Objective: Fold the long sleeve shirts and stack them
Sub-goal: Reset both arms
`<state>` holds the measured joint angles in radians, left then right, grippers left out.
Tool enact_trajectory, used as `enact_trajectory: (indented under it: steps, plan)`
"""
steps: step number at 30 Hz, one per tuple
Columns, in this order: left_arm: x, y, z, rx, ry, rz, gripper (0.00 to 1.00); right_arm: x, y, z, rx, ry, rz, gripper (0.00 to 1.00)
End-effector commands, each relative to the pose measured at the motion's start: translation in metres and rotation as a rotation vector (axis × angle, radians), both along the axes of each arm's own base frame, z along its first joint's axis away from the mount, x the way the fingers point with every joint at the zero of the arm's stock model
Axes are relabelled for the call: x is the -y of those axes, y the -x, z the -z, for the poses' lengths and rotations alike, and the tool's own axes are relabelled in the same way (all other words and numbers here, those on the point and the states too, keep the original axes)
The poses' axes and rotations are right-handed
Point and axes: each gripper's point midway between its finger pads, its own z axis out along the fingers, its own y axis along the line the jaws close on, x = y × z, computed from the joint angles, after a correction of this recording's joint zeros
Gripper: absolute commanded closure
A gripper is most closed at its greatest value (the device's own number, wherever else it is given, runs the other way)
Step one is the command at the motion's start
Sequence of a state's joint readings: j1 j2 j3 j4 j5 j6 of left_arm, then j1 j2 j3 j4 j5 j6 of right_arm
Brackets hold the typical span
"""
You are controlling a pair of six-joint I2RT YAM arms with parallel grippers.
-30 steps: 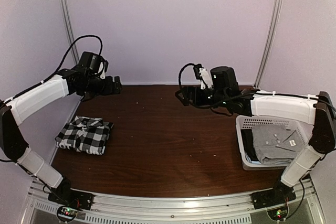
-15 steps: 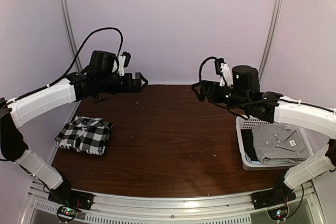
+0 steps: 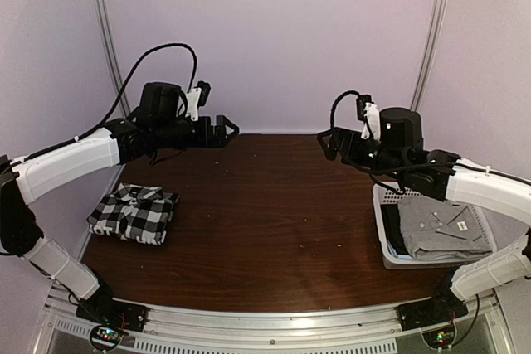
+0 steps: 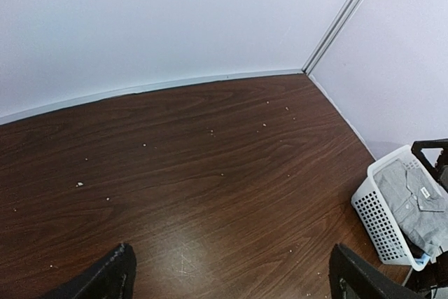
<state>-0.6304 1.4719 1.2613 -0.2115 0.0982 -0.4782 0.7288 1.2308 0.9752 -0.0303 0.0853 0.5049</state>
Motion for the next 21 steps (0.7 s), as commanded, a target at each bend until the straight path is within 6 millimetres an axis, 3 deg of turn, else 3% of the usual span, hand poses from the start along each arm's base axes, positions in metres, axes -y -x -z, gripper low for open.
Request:
enact_trajectory:
  steps: [1,13,21]
  plan:
    - [0.005,0.004,-0.029,0.108,0.058,0.037,0.02,0.016,0.001,-0.012,0.012,0.0,0.059,0.0]
    - [0.013,0.0,-0.039,0.161,0.037,0.082,0.02,0.038,0.001,-0.014,-0.001,0.012,0.17,0.0]
    - [0.002,0.007,-0.053,0.2,0.049,0.058,0.02,0.049,0.006,-0.011,-0.022,0.022,0.198,0.0]
